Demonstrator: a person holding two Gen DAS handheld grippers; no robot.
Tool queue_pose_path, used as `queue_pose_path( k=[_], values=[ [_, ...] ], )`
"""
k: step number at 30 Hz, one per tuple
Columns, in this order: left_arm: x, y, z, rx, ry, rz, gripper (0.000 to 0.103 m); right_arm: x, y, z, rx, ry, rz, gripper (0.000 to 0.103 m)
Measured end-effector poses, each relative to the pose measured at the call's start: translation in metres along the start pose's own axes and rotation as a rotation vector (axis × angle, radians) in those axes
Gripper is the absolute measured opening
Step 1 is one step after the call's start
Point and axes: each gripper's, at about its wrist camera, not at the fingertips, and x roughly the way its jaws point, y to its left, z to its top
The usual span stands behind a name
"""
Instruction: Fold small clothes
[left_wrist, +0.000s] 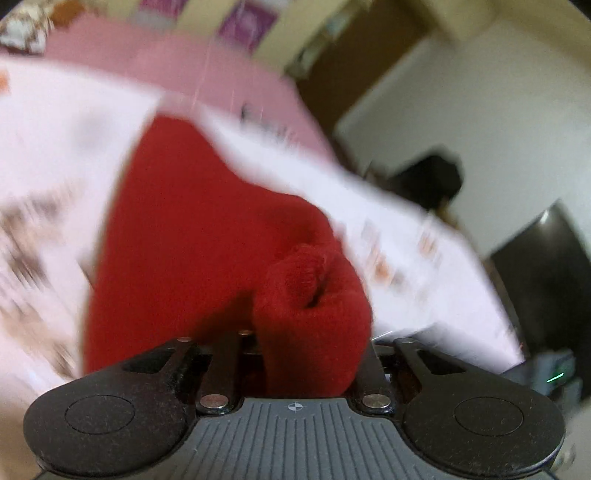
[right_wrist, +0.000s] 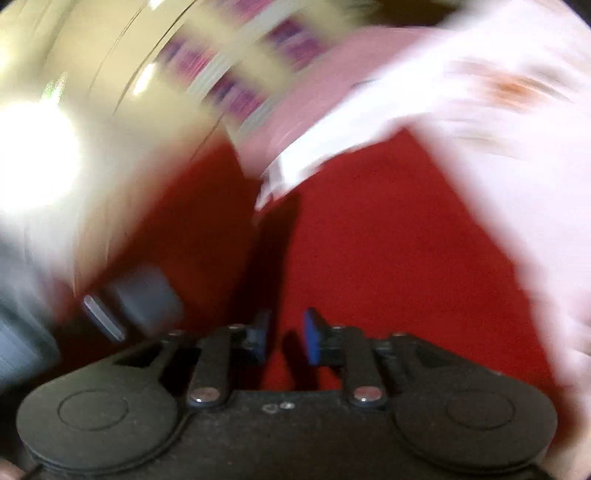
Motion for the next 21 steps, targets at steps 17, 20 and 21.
queue_pose_path(
  k=[17, 20, 21],
  values=[
    [-0.095, 0.071, 0.012, -0.096, -0.216, 0.107, 0.087, -0.060, -0.042, 0.016, 0.130, 0.047, 0.143, 0.063],
    [-0.095, 0.094, 0.011, -0.120, -0.192, 0.201, 0.087, -0.047, -0.030, 0.020, 0.100, 0.078, 0.148, 0.063],
    [-0.089, 0.095, 0.006, -0.113, -0.182, 0.228, 0.087, -0.044, -0.024, 0.021, 0.082, 0.086, 0.143, 0.063]
  ],
)
